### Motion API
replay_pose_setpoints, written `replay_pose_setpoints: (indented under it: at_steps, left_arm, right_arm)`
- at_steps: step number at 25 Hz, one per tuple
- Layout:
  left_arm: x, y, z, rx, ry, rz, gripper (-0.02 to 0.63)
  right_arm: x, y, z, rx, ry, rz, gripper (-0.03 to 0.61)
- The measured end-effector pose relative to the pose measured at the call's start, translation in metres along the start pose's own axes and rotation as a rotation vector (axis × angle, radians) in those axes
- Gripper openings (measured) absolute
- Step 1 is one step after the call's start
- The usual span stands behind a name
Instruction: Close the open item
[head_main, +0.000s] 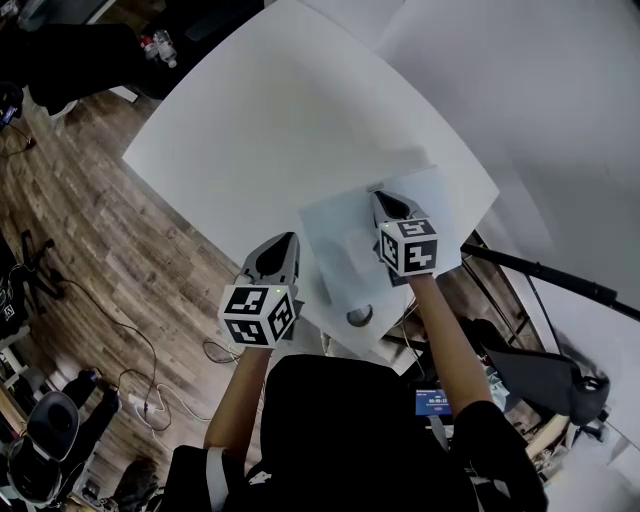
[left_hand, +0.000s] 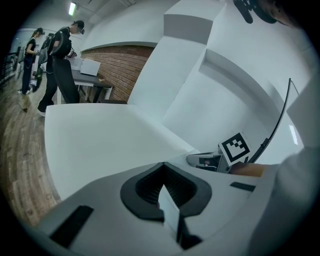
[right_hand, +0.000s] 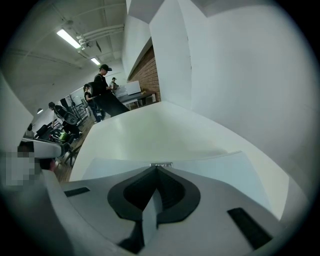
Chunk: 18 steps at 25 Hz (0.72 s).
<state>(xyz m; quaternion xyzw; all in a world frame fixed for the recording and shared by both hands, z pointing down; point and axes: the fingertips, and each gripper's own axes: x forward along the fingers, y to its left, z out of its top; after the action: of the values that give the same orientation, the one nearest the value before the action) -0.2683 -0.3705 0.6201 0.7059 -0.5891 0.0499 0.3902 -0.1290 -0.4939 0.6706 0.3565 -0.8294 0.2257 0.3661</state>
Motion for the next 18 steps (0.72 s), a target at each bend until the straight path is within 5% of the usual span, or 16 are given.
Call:
replay_pose_setpoints:
  at_steps: [18]
  left_arm:
    - [-0.023, -0.025, 0.016, 0.062, -0.035, -0.02, 0.011]
  right_arm:
    - [-0.018, 0.009, 0.005, -0.08, -0.041, 0.004, 0.04]
